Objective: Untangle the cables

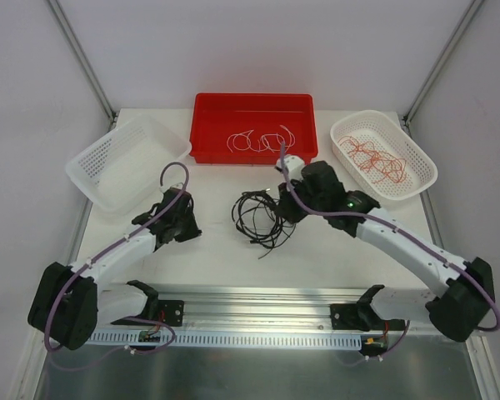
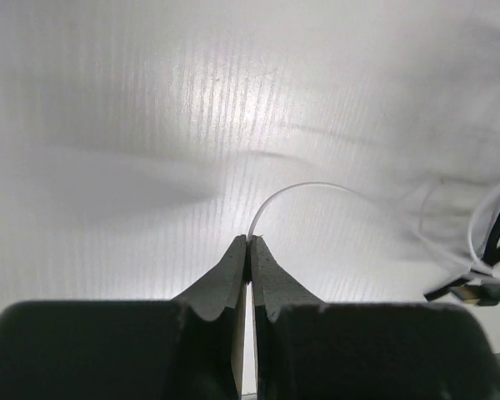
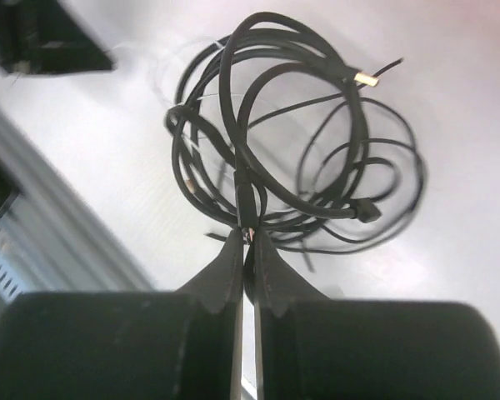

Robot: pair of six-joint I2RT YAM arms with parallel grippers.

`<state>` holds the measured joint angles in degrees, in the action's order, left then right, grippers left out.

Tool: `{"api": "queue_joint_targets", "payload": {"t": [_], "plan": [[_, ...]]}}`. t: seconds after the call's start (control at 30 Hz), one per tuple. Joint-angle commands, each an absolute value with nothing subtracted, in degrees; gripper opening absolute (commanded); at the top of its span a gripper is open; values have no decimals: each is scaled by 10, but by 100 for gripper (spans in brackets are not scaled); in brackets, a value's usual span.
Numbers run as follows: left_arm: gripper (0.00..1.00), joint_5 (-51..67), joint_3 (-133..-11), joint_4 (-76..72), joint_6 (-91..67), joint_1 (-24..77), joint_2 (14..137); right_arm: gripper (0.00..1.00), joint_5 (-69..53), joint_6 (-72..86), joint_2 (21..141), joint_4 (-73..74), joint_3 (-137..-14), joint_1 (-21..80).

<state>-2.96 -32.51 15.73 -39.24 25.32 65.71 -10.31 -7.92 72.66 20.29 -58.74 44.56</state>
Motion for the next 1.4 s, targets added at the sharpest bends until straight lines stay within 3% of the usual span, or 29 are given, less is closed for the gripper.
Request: {"api": "queue_joint_targets", "payload": {"t": [0.0,0.17,0.43,0.7,1.03,1.23,1.37], "plan": [[0,-32,-341,191,-367,240,607,1,-58,-93,669,251,-553,388],[0,-47,-401,234,-343,234,557,1,-81,-60,641,255,-479,311],[0,-69,-518,314,-302,231,490,2,-62,-22,689,263,-449,306],[0,-190,-731,409,-200,228,445,3,-19,-2,693,287,-457,270],[0,-287,-1003,453,-122,228,499,5,-9,15,665,316,-458,227],[0,-295,-1017,454,-121,228,504,6,-10,21,664,318,-451,206],[0,-249,-884,454,-167,228,488,9,-19,22,668,314,-447,203]]}}
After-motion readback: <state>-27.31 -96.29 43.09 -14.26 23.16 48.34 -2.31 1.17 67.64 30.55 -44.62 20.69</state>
